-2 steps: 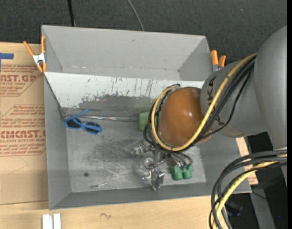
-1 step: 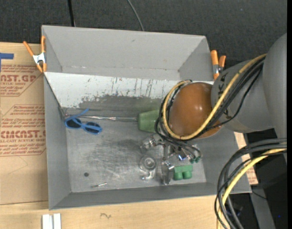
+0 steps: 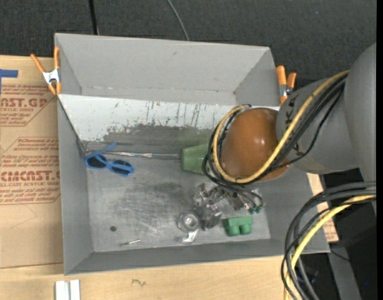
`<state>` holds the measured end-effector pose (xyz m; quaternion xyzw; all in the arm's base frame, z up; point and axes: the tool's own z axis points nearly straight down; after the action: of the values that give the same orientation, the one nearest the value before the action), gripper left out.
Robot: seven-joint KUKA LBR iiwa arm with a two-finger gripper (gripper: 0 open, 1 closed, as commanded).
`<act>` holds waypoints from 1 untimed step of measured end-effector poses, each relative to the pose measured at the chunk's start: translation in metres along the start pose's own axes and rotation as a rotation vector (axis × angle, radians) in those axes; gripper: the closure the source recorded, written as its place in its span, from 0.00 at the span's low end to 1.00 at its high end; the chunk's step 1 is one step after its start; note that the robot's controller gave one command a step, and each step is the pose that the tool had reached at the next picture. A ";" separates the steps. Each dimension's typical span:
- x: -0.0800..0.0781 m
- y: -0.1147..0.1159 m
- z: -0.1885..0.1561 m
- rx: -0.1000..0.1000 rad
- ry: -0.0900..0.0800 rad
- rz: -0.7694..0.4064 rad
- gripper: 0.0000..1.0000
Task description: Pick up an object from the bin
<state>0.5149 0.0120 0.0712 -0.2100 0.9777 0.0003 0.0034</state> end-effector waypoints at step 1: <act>0.002 0.000 0.001 -0.002 0.008 0.000 0.00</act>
Offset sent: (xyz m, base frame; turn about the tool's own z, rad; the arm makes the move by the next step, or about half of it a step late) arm 0.0000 0.0000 0.0000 0.0000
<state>0.5129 0.0116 0.0702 -0.2100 0.9777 0.0005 -0.0005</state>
